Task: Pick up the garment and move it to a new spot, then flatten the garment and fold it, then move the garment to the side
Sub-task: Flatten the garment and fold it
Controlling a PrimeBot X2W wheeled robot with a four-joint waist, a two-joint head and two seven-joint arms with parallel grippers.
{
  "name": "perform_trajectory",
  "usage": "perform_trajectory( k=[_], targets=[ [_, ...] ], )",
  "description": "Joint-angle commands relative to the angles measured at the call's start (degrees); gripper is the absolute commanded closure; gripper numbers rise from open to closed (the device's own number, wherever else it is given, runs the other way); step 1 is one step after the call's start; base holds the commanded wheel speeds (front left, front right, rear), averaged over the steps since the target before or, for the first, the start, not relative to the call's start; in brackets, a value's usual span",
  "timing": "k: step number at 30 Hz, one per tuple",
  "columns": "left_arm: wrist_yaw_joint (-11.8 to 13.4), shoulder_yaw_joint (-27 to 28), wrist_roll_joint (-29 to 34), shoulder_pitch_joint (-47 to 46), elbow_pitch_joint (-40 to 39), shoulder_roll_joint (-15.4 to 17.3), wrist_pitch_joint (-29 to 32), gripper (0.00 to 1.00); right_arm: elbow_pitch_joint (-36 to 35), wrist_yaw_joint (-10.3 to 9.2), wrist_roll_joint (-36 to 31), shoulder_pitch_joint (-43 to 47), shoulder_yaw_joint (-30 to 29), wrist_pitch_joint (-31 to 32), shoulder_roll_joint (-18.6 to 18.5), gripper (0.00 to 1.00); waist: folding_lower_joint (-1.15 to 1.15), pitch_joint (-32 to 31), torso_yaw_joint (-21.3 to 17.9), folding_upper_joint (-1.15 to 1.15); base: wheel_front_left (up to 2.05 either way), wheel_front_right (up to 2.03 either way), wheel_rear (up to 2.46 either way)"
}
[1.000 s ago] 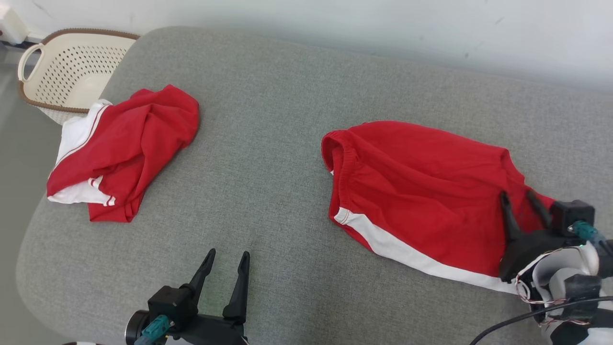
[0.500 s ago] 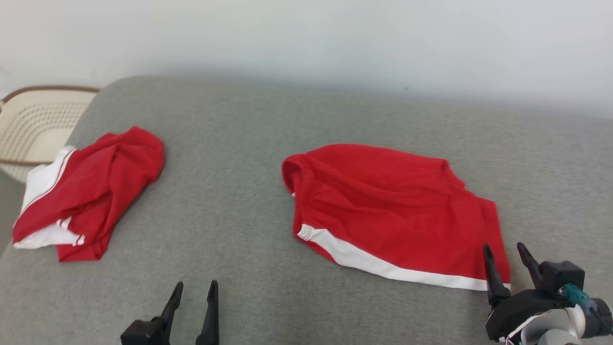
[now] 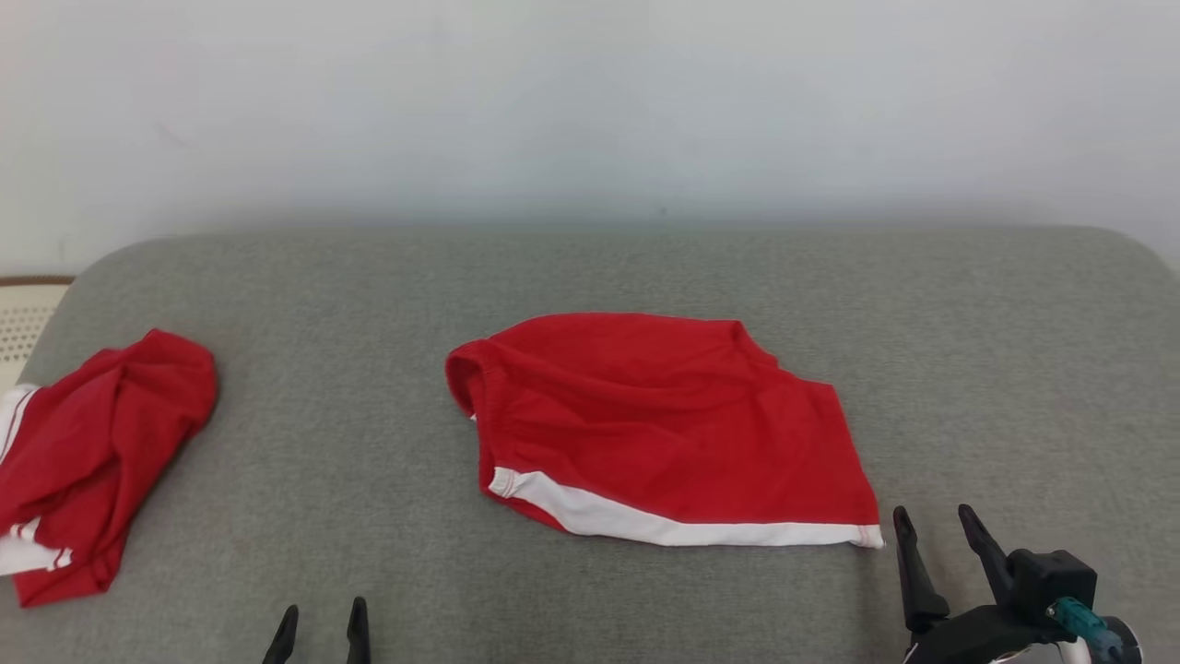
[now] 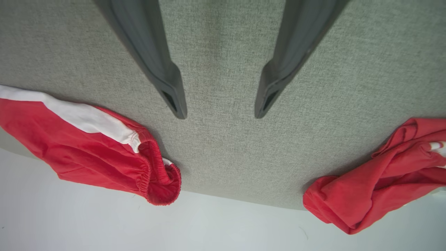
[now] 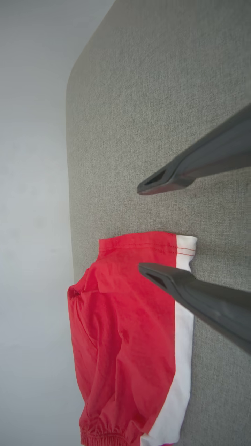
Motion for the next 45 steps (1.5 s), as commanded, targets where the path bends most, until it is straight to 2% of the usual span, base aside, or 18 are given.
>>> perform_trajectory(
  k=[1, 6, 11, 32, 45],
  targets=[
    [0.2, 0.6, 0.6, 1.3, -0.3, 0.0, -0.2, 0.00, -0.6, -0.06, 0.2, 0.9, 0.1, 0.0, 0.4, 0.00, 0.01, -1.2, -1.9, 0.00, 0.00, 0.00, 0.00],
    [0.6, 3.3, 1.7, 3.4, -1.0, 0.0, -0.2, 0.00, -1.7, -0.06, -0.2, 2.4, 1.2, 0.0, 1.5, 0.00, 0.01, -2.3, -3.7, 0.00, 0.00, 0.00, 0.00],
    [-0.2, 5.2, 3.1, 4.4, -1.5, 0.0, -0.2, 0.00, -2.5, -0.06, -0.6, 3.8, 1.5, 0.0, 2.4, 0.00, 0.01, -3.0, -4.4, 0.00, 0.00, 0.00, 0.00],
    [-1.9, 4.6, 7.0, 7.5, -1.8, 0.0, -0.2, 0.00, -4.6, -0.06, -2.2, 7.6, 1.3, 0.0, 3.4, 0.00, 0.01, -6.1, -3.6, 0.00, 0.00, 0.00, 0.00],
    [-1.7, 4.5, 7.5, 7.4, -1.9, 0.0, -0.2, 0.00, -4.0, -0.06, -1.7, 7.7, 1.8, 0.0, 3.4, 0.00, 0.01, -6.2, -2.8, 0.00, 0.00, 0.00, 0.00]
  ],
)
